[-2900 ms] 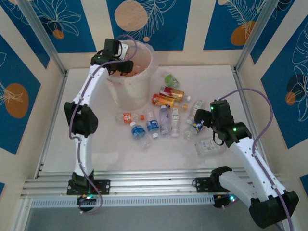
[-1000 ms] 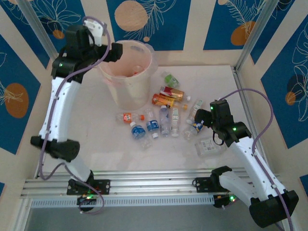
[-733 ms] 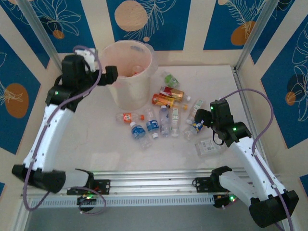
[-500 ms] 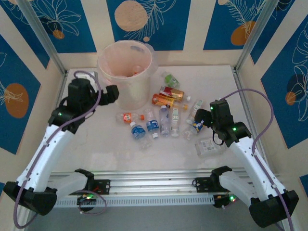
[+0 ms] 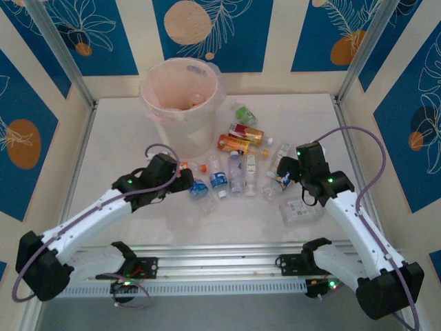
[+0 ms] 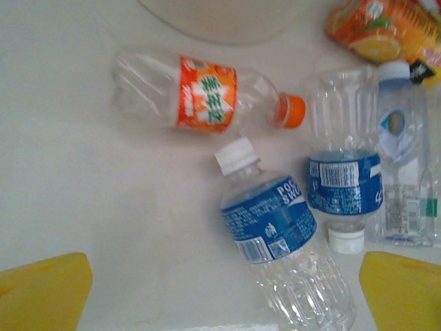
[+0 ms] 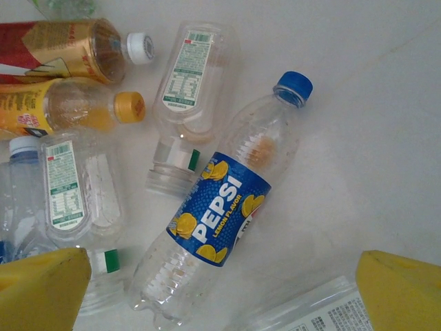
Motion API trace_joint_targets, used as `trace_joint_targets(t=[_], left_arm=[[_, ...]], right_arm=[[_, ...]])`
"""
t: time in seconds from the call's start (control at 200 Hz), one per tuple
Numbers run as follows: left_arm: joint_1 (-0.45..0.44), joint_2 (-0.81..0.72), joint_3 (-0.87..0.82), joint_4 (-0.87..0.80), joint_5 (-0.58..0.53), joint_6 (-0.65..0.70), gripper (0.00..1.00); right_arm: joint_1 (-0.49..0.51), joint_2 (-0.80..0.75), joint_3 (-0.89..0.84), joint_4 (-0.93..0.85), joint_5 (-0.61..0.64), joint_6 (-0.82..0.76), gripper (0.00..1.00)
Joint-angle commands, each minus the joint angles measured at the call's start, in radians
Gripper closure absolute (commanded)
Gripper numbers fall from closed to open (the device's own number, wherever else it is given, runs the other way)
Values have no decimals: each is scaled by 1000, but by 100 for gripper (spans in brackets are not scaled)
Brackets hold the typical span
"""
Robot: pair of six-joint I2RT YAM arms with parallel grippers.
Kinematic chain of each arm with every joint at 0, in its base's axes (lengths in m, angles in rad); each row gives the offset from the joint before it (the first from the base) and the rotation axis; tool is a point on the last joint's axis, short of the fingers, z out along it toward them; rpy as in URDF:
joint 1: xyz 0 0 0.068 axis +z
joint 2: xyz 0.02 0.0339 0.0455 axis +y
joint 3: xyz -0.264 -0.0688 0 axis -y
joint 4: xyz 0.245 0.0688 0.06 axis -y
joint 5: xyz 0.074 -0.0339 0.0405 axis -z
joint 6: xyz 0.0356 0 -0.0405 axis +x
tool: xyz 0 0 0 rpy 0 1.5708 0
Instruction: Put the plastic bottles in the bin
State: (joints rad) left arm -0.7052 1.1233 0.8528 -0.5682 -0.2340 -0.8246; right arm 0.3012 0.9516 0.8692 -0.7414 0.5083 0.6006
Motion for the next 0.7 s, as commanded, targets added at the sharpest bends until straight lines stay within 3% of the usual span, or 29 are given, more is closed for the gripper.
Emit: trace_joint_targets(t=[0.0,0.205,0.695], left_arm=[[-39,65,-23,81,51,-56,1],[-84,202,-18,109,94,-78,2],[-86,369,49,143,122,-26,3]], right_arm=[[8,6,16,4,-3,24,1],[9,3,17,-10,6,22,1],[9,10,10,-1,12,19,1]])
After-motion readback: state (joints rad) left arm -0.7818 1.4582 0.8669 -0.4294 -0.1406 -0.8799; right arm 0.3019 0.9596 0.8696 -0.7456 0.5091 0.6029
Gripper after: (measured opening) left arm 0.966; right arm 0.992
